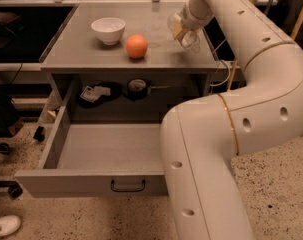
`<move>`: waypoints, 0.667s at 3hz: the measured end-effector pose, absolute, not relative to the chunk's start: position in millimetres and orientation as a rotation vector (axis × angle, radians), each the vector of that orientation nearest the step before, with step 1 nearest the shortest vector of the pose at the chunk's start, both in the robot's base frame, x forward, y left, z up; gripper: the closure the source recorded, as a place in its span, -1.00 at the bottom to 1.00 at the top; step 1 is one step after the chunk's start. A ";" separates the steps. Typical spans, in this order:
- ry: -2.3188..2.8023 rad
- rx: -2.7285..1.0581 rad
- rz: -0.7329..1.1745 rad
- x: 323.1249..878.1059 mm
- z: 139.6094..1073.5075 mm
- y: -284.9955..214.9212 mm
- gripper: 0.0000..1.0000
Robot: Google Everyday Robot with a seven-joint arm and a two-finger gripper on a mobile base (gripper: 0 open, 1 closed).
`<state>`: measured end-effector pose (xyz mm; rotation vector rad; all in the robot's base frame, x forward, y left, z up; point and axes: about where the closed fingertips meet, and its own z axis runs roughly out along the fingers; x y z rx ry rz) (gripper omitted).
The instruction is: Pick water bottle from top drawer and place on counter
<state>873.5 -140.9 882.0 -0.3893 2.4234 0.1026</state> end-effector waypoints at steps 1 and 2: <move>2.576 -0.563 0.083 826.8 856.2 -140.6 1.00; 2.610 -0.572 0.088 820.1 845.1 -143.0 0.62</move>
Offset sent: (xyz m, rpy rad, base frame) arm -0.0384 0.0006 -0.0216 -0.0698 0.1375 0.0867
